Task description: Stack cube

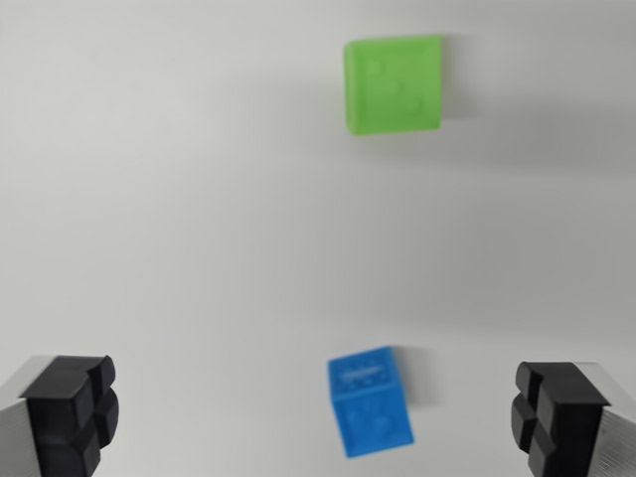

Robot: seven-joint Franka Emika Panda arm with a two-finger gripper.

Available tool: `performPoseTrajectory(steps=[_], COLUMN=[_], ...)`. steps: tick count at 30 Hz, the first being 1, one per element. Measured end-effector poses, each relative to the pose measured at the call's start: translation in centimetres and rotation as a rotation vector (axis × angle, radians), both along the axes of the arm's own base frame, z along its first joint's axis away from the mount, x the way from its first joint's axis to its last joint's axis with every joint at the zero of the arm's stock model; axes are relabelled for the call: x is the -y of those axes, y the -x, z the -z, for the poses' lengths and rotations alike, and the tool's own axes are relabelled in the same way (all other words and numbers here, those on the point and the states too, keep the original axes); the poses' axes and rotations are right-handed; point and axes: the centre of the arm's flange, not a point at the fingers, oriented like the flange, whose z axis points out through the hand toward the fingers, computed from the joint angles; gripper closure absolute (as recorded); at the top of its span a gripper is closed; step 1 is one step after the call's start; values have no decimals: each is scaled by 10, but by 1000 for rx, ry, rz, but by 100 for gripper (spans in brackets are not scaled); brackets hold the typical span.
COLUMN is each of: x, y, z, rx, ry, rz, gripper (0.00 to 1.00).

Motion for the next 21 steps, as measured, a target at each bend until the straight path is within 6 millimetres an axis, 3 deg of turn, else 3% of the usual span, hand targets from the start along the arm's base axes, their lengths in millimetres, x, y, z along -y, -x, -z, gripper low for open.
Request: performPoseTrajectory(steps=[21], x=[15], y=[42], z=[49], rx=[0], ry=[-10], rz=[-72], gripper=[0])
